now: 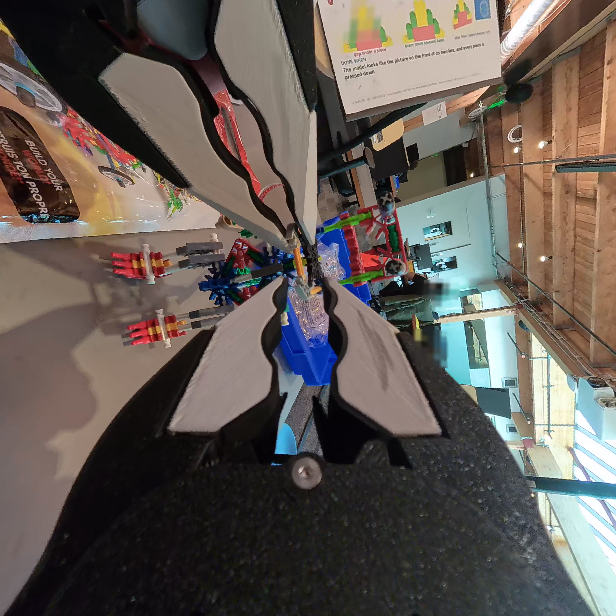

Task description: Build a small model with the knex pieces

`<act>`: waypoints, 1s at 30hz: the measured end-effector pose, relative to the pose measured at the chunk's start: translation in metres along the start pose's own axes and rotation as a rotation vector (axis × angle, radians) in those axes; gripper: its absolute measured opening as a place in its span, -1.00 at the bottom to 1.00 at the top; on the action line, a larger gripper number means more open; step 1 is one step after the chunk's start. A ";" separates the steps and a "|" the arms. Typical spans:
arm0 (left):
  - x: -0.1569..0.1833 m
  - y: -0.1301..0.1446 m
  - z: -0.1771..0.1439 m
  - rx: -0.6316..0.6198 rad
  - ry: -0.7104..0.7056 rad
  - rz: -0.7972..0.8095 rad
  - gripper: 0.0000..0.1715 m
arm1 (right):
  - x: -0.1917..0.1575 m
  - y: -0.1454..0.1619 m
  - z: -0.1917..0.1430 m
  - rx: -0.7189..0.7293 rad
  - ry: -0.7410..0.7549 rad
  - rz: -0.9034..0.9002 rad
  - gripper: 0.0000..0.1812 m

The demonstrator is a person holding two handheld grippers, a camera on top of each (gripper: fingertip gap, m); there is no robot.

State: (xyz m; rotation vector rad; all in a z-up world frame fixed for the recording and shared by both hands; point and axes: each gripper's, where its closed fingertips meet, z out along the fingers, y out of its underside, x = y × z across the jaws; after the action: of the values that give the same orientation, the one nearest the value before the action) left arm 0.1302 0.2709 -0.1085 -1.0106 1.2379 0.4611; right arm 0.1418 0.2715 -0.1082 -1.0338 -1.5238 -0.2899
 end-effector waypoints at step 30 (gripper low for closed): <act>0.001 0.000 0.000 0.013 0.065 -0.084 -0.97 | 0.000 -0.001 0.005 0.009 -0.030 -0.142 -0.99</act>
State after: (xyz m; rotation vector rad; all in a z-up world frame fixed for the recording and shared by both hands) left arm 0.1302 0.2704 -0.1094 -1.0691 1.2497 0.3574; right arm 0.1384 0.2744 -0.1091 -0.9281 -1.6277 -0.3677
